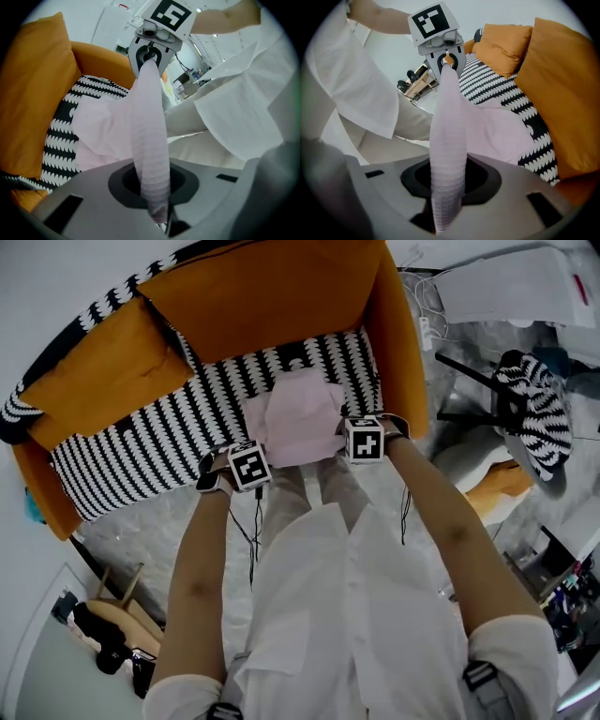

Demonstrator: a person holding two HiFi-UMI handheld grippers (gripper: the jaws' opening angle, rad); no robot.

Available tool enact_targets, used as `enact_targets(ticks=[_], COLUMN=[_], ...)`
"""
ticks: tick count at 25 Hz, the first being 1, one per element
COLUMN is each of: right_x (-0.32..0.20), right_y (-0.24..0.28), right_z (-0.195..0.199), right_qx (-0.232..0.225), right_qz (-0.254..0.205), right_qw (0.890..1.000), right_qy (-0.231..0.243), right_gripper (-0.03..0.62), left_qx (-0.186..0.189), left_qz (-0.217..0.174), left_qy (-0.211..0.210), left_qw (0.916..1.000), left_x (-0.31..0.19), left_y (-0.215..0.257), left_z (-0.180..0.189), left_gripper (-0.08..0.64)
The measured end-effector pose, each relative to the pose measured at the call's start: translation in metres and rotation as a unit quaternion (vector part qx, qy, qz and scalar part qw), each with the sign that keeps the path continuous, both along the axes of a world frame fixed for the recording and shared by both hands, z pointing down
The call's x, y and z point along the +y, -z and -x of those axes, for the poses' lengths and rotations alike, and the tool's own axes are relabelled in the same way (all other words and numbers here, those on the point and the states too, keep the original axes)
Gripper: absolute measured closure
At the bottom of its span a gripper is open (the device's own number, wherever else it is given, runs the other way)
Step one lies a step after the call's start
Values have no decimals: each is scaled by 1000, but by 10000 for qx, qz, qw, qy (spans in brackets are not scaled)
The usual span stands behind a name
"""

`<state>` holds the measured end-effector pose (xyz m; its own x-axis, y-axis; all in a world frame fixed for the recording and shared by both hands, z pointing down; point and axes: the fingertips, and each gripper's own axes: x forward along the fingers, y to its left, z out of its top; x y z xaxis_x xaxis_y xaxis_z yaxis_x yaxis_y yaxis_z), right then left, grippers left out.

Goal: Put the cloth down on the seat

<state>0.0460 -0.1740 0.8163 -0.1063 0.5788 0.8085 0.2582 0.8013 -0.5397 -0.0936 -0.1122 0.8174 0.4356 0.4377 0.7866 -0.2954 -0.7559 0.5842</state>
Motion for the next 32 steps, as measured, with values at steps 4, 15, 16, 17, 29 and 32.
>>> enact_targets(ticks=[4,15,16,17,29,32], right_x=[-29,-91,-96,-102,-186,-194], right_y=[-30,-98,-101,-104,-96,-78], right_z=[10,31,32,33,53,59], right_qx=[225,691,679,658,209,45], right_qz=[9,109,63,8,-1055,-1263], right_qw=[9997,9962,9960,9958,9940,9920], right_qy=[50,526,582,640,220,44], right_gripper=[479,452,441,431,422,434], left_qx=[-2,-94,-155,-218,-806,-728], left_qz=[281,628,526,414,-905,-1048], left_qy=[244,126,36,-57,-19,52], left_qw=[9993,9979,9985,9989,9926,9918], left_x=[-19,-71,-78,-85,-166,-176], left_y=[-31,-101,-106,-109,-107,-87], left_z=[16,41,43,45,84,82], left_gripper=[512,480,453,389,255,256])
